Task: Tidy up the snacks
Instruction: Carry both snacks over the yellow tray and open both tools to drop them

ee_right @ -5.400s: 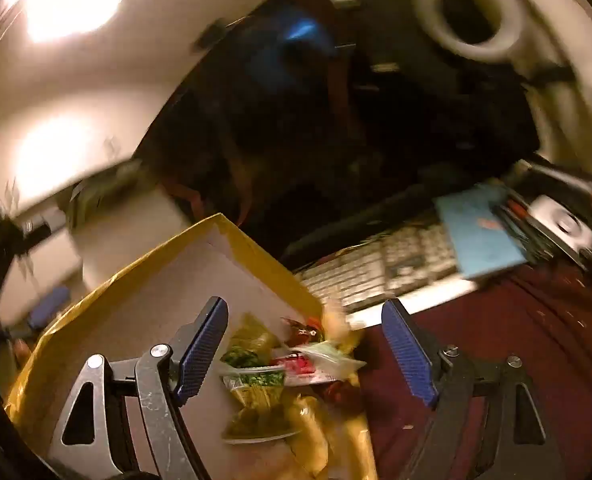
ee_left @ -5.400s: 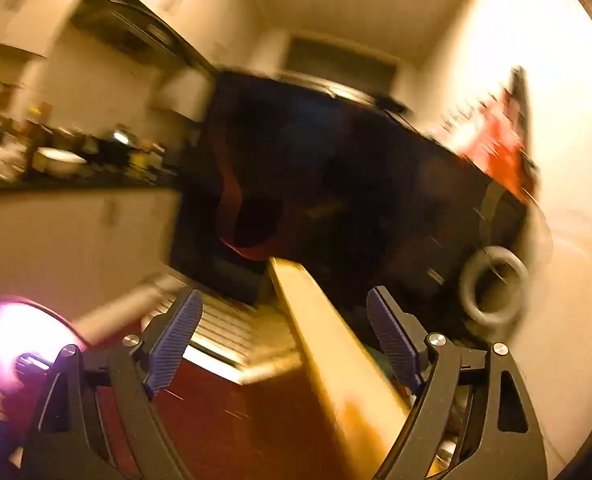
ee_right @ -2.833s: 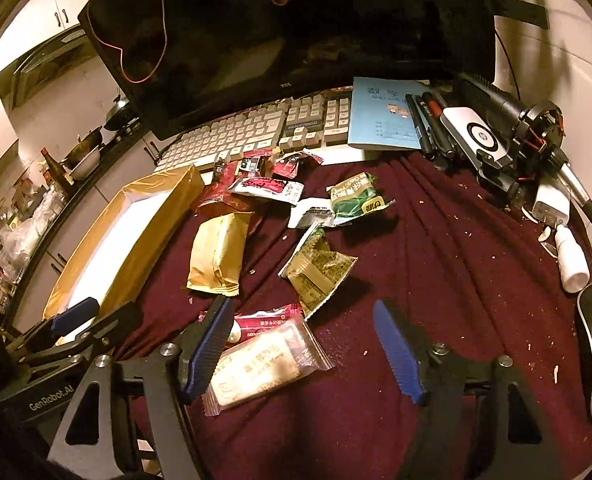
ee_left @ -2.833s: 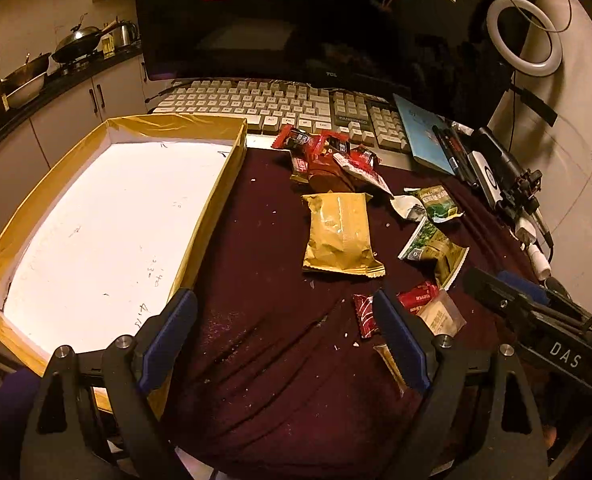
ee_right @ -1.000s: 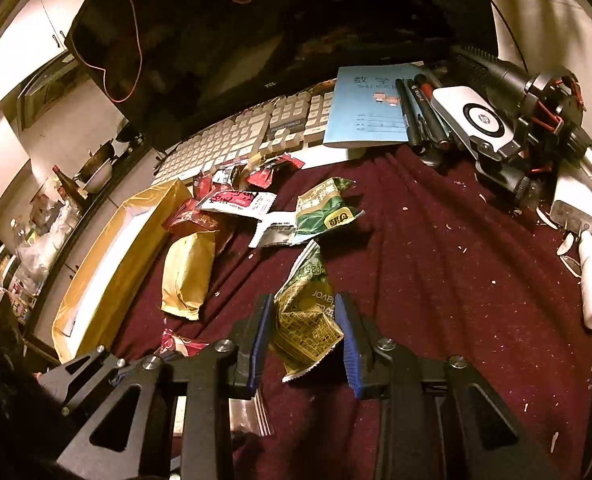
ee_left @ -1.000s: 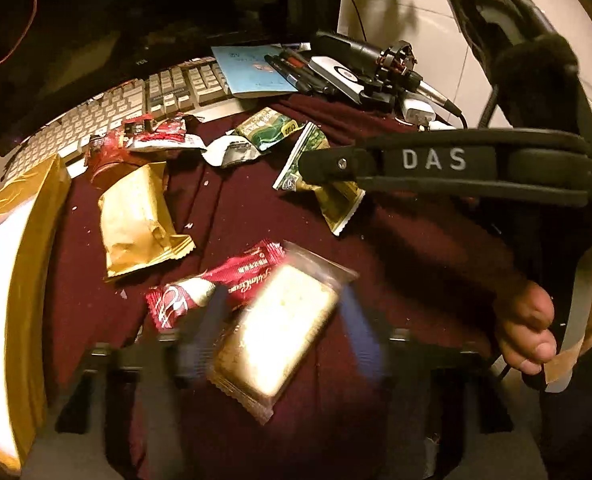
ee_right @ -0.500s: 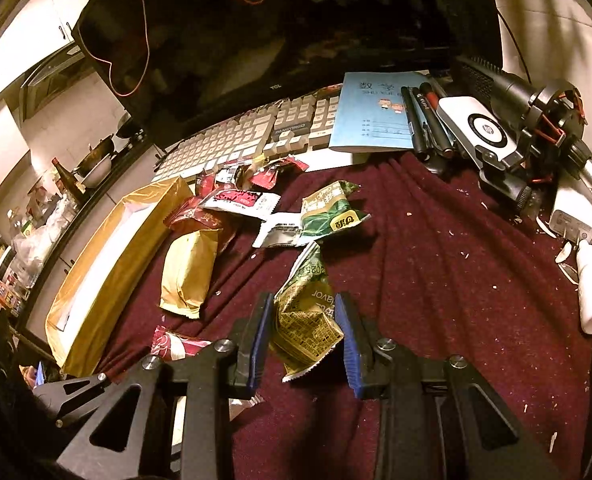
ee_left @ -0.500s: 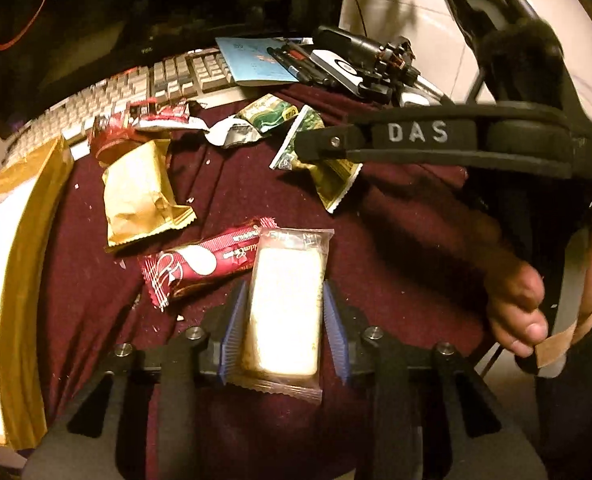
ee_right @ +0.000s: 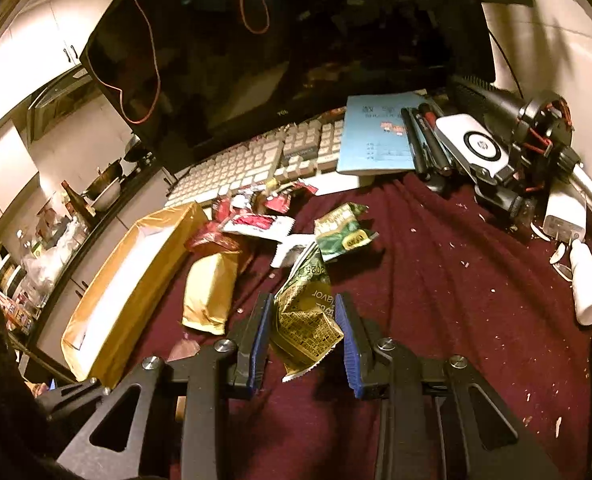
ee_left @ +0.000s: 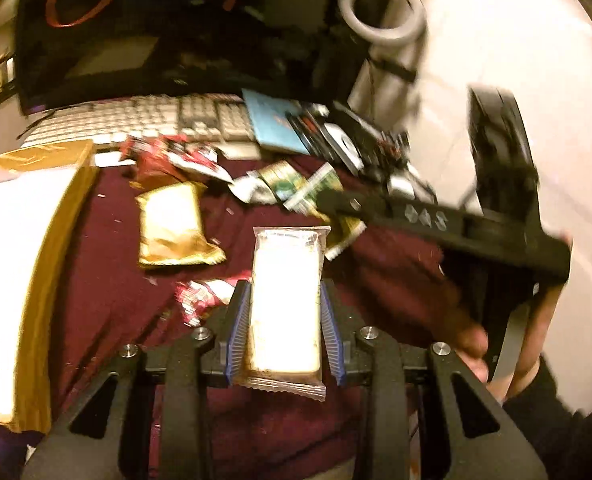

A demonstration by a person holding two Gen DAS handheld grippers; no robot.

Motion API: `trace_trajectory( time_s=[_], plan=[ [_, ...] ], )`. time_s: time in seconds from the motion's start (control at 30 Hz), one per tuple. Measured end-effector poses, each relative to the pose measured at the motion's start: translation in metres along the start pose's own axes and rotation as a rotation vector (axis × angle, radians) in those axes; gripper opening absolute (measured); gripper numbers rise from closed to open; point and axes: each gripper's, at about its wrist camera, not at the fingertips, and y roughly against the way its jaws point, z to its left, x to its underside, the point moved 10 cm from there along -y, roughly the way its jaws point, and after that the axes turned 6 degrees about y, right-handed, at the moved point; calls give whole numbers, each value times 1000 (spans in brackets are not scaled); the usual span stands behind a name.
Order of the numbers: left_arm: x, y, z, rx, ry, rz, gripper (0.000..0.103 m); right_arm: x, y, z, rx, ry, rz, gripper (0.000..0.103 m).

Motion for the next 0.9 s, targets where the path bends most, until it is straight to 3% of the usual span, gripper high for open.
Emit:
trace_trajectory(
  time_s=[0.4,0.9],
  plan=[
    [-37,54,80,-130,191,-159,32,-24,13,62,-64,59,-56,33],
    [-36,95,187,-221,425,-229,32,-13,-38,177,-205,204,42,32]
  ],
)
